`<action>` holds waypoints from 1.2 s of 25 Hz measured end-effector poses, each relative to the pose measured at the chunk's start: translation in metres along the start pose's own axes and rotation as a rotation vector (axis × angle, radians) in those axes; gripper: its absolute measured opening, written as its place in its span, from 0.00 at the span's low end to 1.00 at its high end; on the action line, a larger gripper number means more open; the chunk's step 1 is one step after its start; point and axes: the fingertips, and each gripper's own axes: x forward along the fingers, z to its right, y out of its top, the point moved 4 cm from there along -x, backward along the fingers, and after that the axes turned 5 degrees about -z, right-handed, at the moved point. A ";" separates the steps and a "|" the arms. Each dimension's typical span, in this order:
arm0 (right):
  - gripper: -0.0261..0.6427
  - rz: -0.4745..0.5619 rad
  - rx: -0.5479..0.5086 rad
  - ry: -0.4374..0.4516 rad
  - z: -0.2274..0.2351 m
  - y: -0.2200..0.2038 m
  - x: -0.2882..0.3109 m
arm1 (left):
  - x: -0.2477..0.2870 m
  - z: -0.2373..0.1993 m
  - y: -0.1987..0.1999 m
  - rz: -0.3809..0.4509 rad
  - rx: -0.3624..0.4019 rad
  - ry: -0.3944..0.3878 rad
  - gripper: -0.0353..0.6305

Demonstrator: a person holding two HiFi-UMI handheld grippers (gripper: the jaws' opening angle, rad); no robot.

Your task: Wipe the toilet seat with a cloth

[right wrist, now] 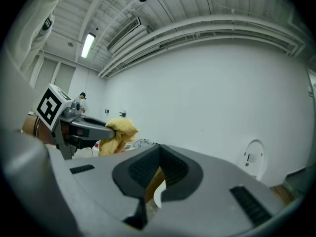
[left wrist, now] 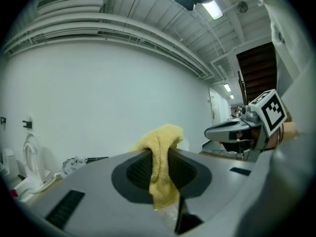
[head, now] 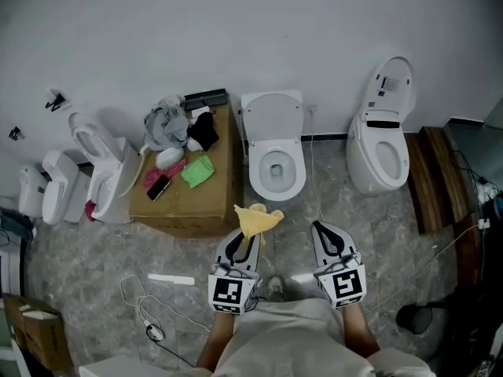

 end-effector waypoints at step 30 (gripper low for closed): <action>0.05 -0.091 0.034 0.130 0.145 -0.018 0.225 | 0.224 -0.091 0.000 -0.081 -0.115 0.110 0.18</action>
